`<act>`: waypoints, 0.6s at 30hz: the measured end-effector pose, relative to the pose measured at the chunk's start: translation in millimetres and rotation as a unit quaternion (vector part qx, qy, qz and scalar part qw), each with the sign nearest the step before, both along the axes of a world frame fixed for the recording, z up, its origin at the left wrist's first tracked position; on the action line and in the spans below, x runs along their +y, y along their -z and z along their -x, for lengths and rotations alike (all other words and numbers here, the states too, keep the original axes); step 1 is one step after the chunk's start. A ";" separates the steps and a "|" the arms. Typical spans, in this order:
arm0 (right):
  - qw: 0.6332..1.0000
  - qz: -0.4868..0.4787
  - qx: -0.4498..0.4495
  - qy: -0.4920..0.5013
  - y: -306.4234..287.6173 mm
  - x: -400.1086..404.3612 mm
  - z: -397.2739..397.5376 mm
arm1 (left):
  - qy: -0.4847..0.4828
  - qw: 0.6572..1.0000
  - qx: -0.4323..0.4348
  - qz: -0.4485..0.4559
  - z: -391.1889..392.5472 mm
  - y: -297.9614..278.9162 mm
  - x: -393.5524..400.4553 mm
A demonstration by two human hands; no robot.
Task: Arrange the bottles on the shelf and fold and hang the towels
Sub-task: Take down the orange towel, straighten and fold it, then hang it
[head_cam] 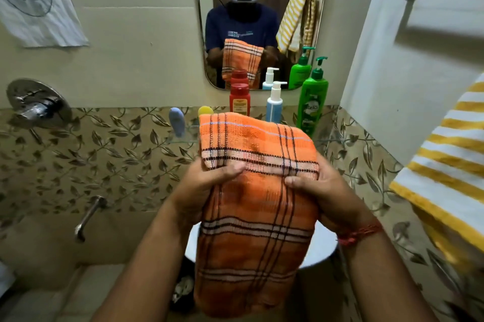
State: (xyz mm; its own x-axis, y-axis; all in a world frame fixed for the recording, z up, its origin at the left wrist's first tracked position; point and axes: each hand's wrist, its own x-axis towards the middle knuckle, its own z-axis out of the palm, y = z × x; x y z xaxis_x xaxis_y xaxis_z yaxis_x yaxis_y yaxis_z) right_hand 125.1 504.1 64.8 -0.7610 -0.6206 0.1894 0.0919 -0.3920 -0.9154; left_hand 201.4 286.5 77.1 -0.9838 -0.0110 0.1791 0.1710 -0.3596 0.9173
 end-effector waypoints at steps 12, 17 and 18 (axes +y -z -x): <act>1.000 -0.018 -0.013 0.017 14.1 1.9 -6.7 | -0.105 0.994 -0.017 -0.008 8.4 3.3 1.6; 0.980 -0.011 -0.115 0.163 3.3 -3.5 -2.7 | 0.004 0.992 -0.127 -0.019 2.2 2.0 -1.6; 0.981 -0.018 -0.112 0.157 3.1 -3.4 -2.5 | -0.026 0.992 -0.126 0.003 2.8 4.7 -2.0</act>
State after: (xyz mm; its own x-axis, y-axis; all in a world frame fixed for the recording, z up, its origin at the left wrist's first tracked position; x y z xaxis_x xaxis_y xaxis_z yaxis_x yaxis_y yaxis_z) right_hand 127.6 500.7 61.8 -0.9357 -0.3522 -0.0221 0.1724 -0.4016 -0.8995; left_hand 198.6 284.5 72.4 -0.9954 -0.0629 -0.0724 -0.0458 -0.3509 0.9353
